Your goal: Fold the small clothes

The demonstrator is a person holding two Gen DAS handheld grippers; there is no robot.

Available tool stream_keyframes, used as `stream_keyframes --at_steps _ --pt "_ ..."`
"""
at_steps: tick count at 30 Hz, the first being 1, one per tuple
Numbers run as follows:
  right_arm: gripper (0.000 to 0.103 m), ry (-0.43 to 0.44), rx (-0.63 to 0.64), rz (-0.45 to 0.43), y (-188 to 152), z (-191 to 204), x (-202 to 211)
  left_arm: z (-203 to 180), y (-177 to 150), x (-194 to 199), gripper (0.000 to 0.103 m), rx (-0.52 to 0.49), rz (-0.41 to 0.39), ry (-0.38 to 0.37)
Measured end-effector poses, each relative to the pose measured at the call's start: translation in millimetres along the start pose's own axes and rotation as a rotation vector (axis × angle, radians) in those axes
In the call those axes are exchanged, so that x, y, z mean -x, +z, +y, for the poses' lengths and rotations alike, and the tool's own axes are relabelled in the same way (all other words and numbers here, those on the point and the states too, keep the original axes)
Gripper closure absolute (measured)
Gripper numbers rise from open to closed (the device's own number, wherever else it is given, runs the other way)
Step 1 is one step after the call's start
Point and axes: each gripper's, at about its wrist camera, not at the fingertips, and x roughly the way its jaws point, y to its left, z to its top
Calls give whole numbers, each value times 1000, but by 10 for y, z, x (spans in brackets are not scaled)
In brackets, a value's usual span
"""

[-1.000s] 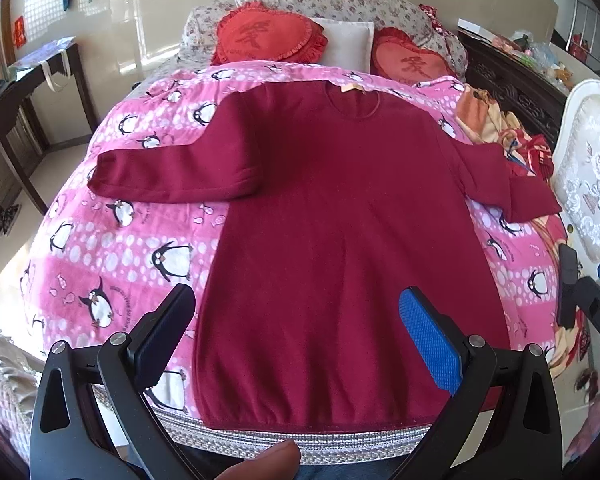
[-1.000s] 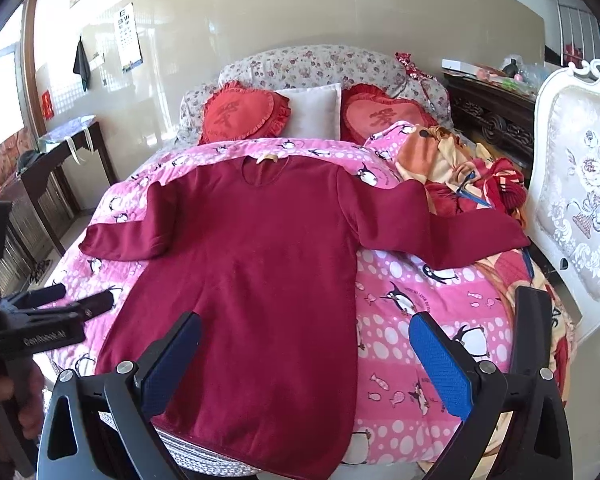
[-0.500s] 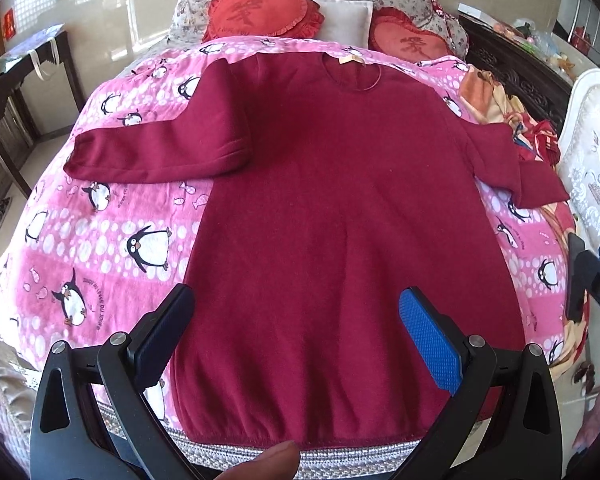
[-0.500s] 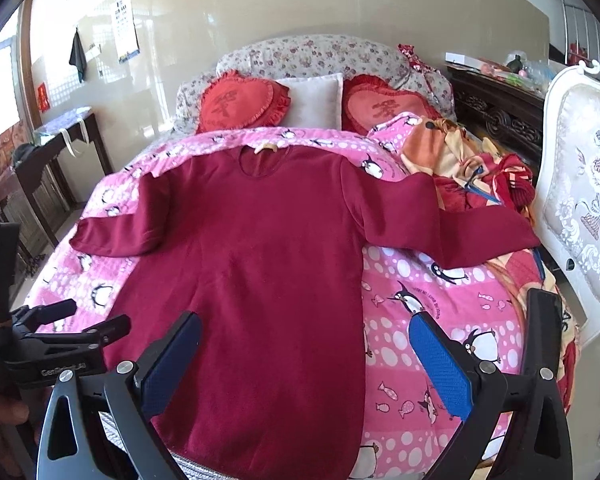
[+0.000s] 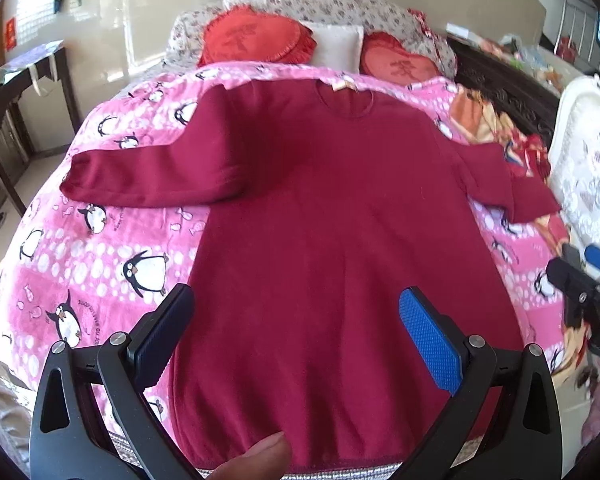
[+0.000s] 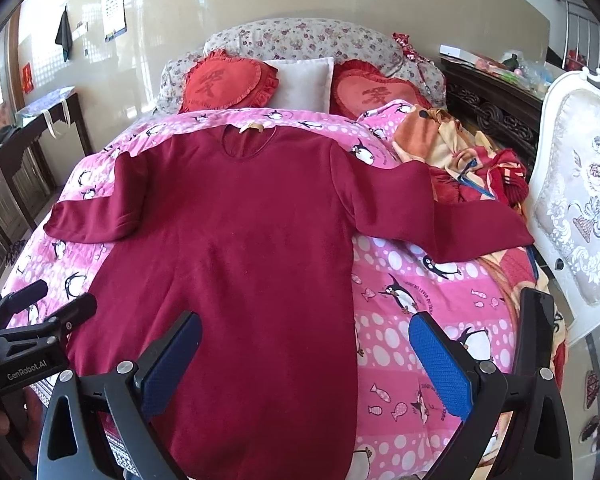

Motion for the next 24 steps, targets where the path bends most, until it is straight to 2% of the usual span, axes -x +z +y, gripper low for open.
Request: stream_keyframes --at_steps 4,19,24 --pt "1 2 -4 -2 2 2 11 -69 -26 -61 0 -22 36 20" --pt "1 24 -48 -78 12 -49 106 6 -77 -75 0 -8 57 29" --pt "1 29 -40 -237 29 11 385 51 -78 -78 0 3 61 36"
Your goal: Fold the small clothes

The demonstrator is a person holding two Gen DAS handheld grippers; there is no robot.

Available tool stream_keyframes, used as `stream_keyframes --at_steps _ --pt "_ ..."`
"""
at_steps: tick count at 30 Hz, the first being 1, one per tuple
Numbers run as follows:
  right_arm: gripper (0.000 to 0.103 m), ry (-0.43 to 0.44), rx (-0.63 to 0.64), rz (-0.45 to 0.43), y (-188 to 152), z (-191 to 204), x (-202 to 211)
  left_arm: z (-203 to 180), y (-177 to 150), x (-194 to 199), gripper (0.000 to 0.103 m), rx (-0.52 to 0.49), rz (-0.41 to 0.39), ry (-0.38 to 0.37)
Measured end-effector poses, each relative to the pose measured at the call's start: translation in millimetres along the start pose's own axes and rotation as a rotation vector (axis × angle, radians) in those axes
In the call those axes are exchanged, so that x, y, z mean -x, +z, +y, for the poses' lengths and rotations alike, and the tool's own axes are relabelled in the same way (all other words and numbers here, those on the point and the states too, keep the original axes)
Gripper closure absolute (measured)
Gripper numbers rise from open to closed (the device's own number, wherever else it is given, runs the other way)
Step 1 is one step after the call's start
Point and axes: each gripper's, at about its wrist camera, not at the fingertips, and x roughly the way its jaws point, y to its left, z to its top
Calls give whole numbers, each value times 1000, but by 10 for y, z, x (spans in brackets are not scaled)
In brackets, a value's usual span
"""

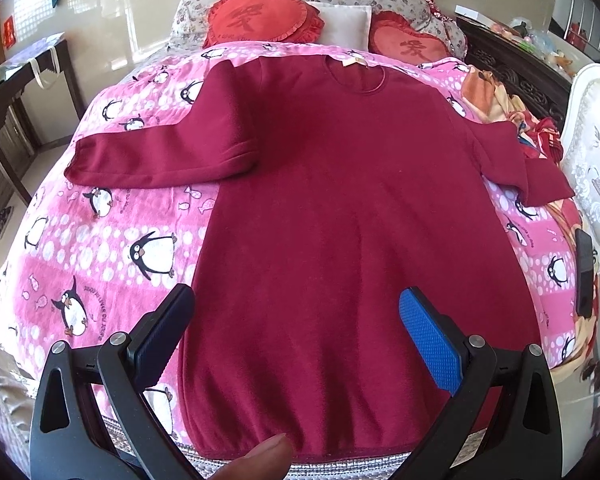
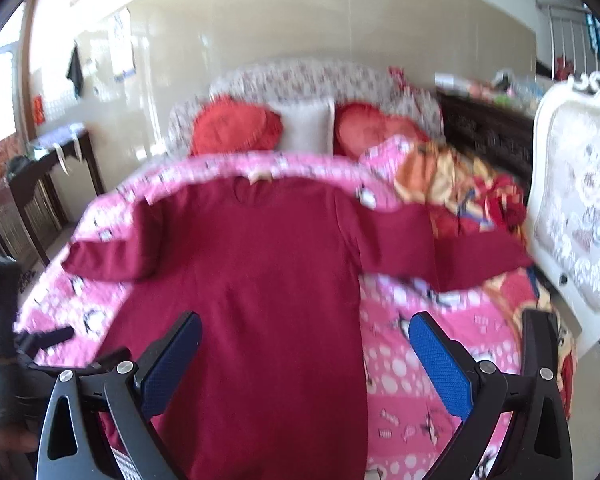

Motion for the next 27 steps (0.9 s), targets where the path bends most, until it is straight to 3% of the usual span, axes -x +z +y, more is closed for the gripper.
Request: stream_keyframes --at_steps 2,7,14,22,27 --pt "0 -33 -25 -21 22 -22 31 15 1 -4 0 7 2 -2" --pt "1 -64 -71 148 -64 -154 -279 29 -1 8 0 12 5 -8" --pt "1 -79 -16 156 -176 -131 -247 46 -10 -8 0 18 13 -4" --pt "1 -3 -35 156 -186 -101 -267 39 -49 -21 0 29 11 -1" --pt "1 -80 -70 141 -193 -140 -281 75 -119 28 0 58 -8 -26"
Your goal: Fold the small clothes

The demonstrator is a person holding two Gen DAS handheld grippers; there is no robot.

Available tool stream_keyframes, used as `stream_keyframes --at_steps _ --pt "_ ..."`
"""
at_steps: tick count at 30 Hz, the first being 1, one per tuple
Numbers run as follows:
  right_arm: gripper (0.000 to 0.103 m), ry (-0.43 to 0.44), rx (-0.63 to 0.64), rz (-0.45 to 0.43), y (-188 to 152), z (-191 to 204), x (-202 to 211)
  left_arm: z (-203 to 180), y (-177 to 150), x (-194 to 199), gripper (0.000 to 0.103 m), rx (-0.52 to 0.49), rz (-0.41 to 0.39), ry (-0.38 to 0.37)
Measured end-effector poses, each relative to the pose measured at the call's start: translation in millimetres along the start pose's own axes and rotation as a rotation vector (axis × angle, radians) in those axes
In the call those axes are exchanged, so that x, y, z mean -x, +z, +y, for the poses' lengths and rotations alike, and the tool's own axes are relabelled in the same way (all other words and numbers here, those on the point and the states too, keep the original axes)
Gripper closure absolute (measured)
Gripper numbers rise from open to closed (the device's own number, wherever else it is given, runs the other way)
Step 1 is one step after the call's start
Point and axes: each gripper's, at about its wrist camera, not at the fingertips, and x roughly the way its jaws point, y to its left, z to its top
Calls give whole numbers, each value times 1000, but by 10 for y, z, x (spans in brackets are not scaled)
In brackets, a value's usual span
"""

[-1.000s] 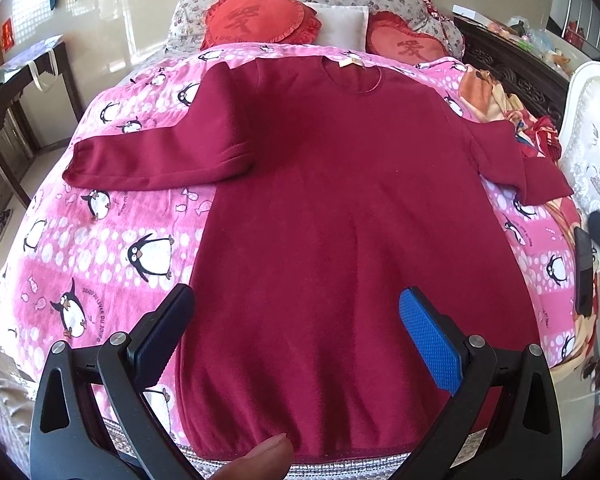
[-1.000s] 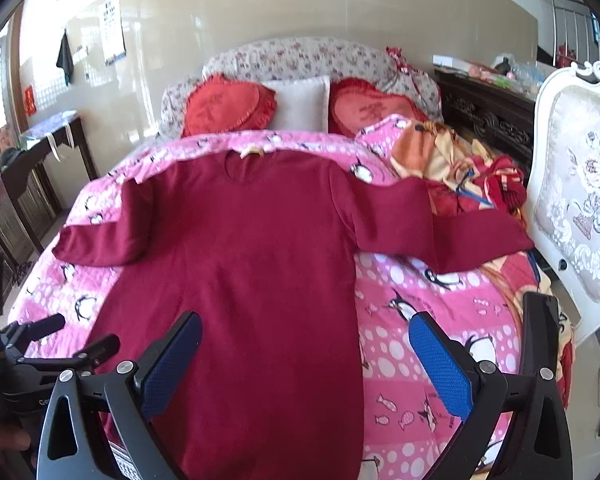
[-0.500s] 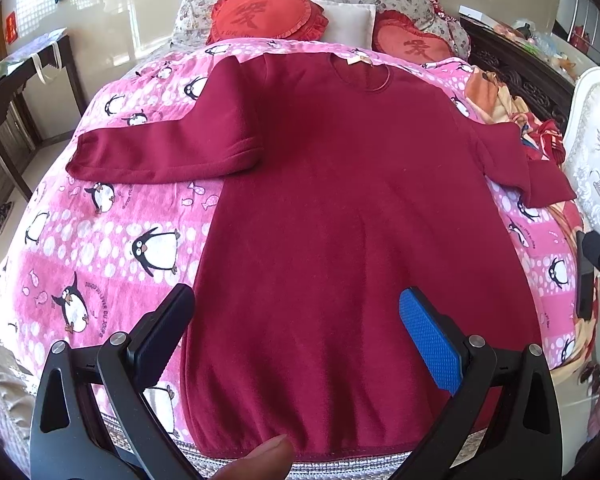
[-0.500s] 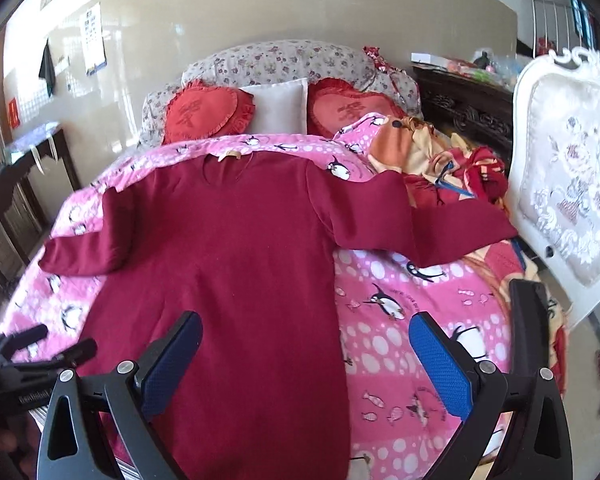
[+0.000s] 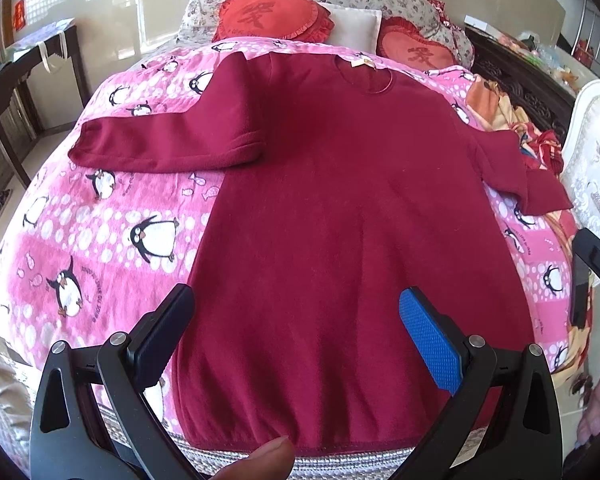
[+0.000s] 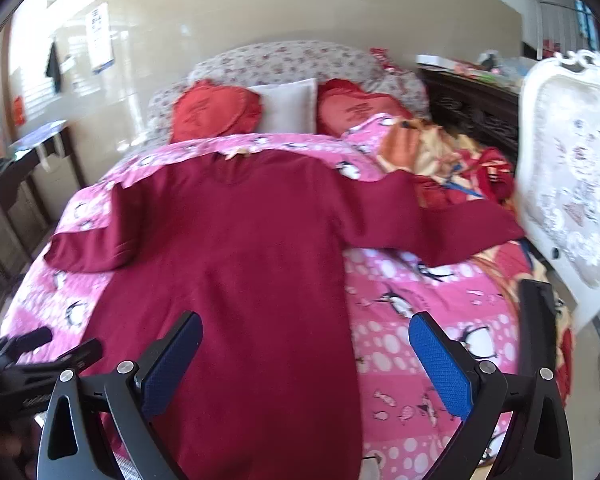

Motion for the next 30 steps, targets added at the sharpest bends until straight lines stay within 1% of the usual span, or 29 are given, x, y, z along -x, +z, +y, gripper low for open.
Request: stream_keyframes --at_steps 3,7,13,24,30 --pt "1 -18 -31 9 5 -34 -3 28 -40 30 0 10 -3 -1" --pt "1 -41 -28 10 -33 25 43 71 -59 84 0 32 -13 -25" --pt "1 -47 -34 23 -107 120 96 36 -119 163 0 21 -41 -30" --pt "0 -73 -47 27 -99 169 149 25 -194 112 0 28 -25 -65" --pt "1 -73 -32 28 -94 227 140 4 -216 95 1 23 -23 -70"
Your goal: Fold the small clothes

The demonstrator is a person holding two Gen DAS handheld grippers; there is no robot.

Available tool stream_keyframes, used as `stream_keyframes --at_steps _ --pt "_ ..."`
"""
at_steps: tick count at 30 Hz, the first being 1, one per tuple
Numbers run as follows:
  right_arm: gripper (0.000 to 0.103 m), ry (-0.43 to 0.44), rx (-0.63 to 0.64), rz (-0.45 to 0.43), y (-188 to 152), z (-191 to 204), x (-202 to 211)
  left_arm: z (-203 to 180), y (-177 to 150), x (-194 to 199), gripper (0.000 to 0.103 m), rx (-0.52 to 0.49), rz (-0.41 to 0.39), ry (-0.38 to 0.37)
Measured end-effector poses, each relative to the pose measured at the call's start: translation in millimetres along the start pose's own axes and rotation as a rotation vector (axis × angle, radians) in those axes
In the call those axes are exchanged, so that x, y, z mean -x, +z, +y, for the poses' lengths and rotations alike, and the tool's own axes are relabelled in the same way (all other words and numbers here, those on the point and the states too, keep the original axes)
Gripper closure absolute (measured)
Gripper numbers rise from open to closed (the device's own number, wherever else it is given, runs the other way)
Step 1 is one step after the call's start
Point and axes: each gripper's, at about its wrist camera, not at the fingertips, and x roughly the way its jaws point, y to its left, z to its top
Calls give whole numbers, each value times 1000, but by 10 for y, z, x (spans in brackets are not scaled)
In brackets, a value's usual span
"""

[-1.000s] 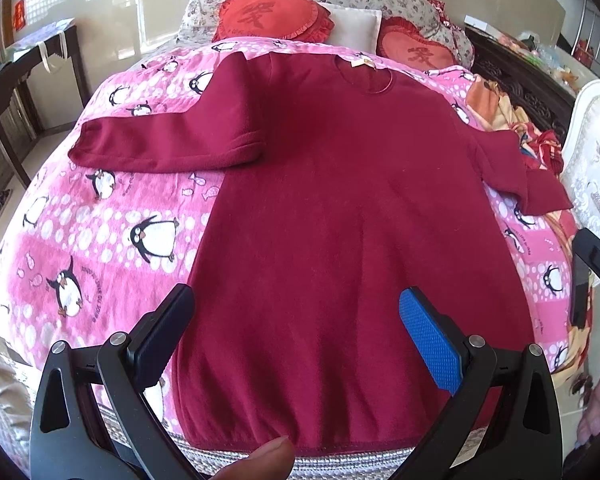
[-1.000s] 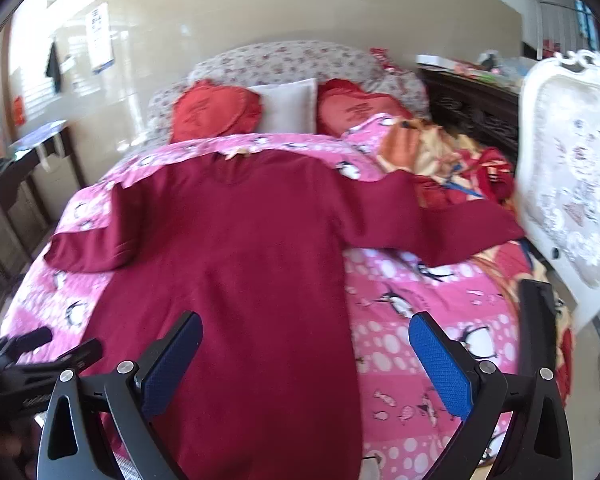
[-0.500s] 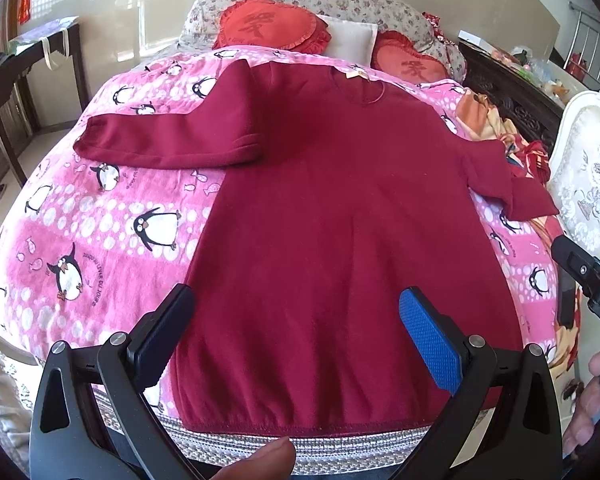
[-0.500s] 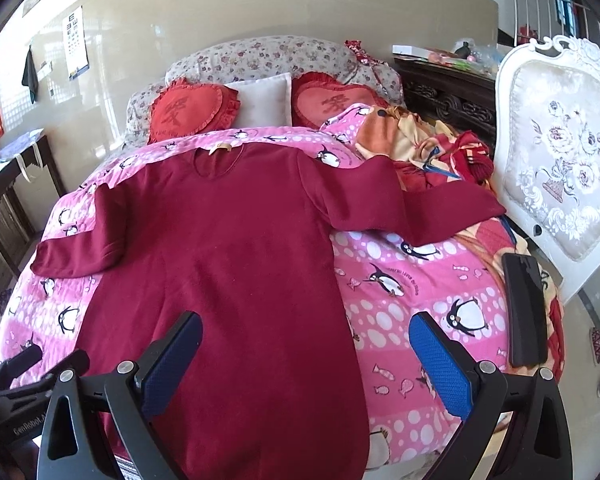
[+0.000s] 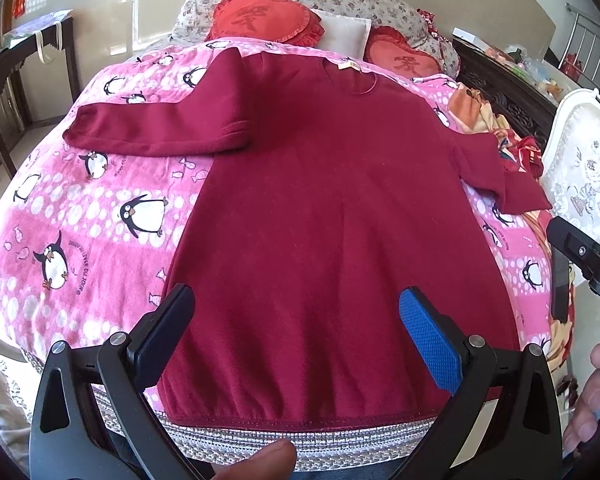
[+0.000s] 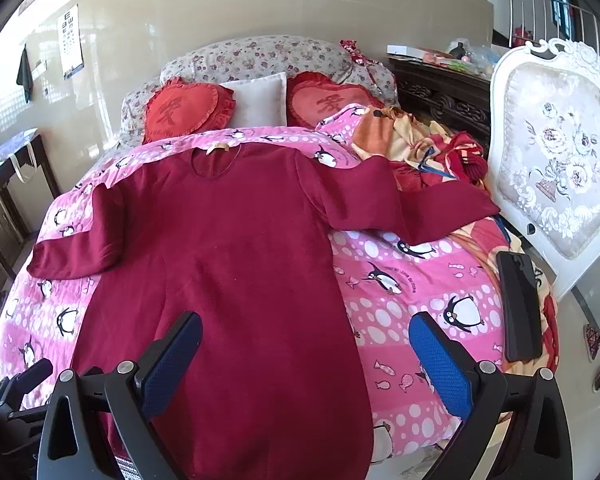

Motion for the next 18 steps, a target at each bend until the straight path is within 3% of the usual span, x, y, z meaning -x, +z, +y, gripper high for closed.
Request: stream_keyframes --at_steps 18 --pt "1 15 -1 -10 -1 2 21 -104 -21 -22 0 -19 -10 14"
